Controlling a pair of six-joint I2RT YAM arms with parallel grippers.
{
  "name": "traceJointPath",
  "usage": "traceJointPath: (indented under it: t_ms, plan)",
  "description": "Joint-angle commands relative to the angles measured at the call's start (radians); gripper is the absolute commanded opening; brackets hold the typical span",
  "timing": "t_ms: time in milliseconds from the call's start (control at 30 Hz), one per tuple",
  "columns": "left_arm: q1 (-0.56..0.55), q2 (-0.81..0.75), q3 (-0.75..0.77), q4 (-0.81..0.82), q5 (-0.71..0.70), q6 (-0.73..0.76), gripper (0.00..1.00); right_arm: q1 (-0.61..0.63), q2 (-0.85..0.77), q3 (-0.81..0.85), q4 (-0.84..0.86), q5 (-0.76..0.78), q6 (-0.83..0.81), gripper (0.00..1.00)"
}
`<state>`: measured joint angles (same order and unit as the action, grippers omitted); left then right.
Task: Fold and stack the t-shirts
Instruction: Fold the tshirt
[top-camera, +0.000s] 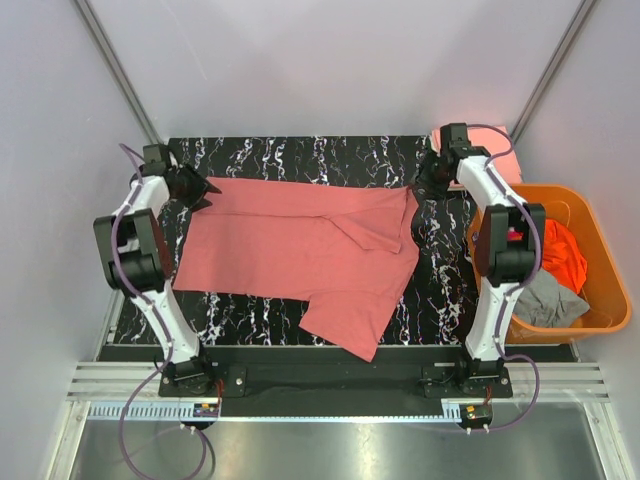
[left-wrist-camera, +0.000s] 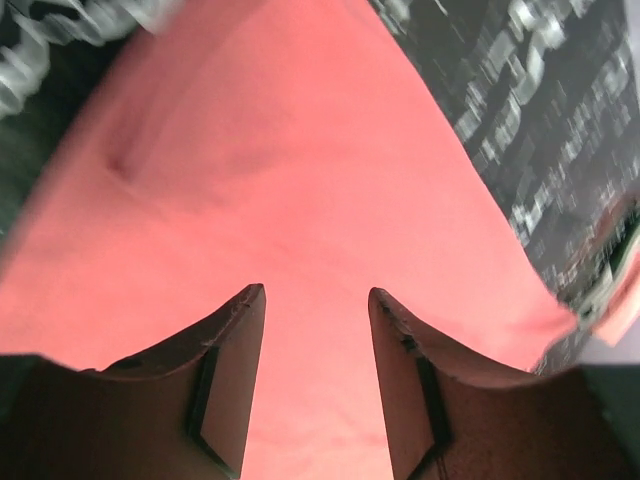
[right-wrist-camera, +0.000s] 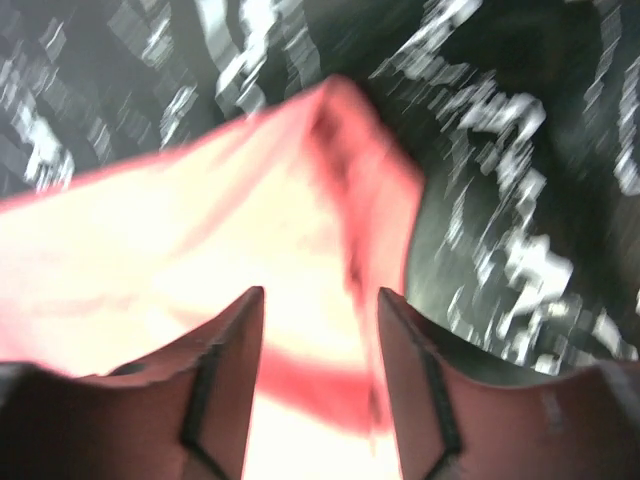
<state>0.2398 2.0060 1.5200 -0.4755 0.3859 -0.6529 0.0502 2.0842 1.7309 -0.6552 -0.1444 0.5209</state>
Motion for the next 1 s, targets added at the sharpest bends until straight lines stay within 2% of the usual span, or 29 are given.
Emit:
traceJointPath:
  t_ms: [0,100,300,467,533,567,633,767,867,967]
  plan:
    - [-0.083,-0.157,-0.116,0.009,0.024,0.024,0.51,0.080,-0.153,-0.066,-0.060,-0.008,-0.076,0.58]
    - [-0.175,-0.251,-0.240,0.012,0.027,0.032,0.51,0.154,-0.214,-0.148,-0.063,0.006,-0.136,0.63]
    - [-0.390,-0.463,-0.515,0.047,0.028,-0.010,0.50,0.313,-0.233,-0.260,-0.023,0.032,-0.130,0.64]
    - [-0.522,-0.627,-0.665,0.061,0.028,-0.066,0.50,0.395,-0.173,-0.297,0.028,0.080,-0.119,0.63]
    - [-0.540,-0.670,-0.713,0.061,0.033,-0.082,0.50,0.405,-0.148,-0.286,0.034,0.095,-0.125,0.55]
    - [-0.545,-0.703,-0.727,0.060,0.036,-0.085,0.49,0.408,-0.124,-0.280,0.037,0.101,-0.128,0.44]
    - [-0.547,-0.731,-0.750,0.055,0.054,-0.091,0.50,0.409,-0.093,-0.263,0.055,0.098,-0.130,0.33]
    - [-0.547,-0.769,-0.753,0.054,0.108,-0.096,0.49,0.410,-0.053,-0.234,0.057,0.104,-0.128,0.35]
    - [-0.547,-0.788,-0.753,0.051,0.116,-0.093,0.49,0.412,-0.036,-0.229,0.060,0.100,-0.125,0.43]
    - [-0.548,-0.799,-0.762,0.046,0.116,-0.088,0.49,0.413,-0.024,-0.225,0.065,0.107,-0.127,0.43]
